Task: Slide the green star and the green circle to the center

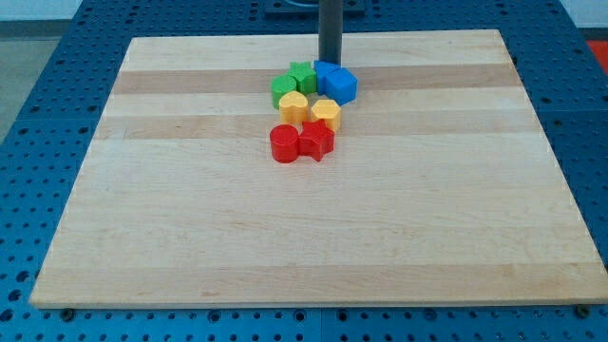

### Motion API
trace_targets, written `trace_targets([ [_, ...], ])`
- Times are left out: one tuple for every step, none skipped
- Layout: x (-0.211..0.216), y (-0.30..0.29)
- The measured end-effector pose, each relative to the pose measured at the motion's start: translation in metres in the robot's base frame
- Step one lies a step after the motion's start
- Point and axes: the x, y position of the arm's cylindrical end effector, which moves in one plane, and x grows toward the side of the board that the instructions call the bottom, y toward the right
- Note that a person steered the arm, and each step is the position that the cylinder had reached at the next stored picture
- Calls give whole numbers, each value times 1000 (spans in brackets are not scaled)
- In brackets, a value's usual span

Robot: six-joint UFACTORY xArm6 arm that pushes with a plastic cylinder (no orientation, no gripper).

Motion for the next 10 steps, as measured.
trace_targets([
  [0,0],
  [-9,0],
  [-18,-7],
  [-18,-9],
  [1,-35],
  [23,-55],
  [39,-76],
  [61,-79],
  [65,-79],
  [73,-79],
])
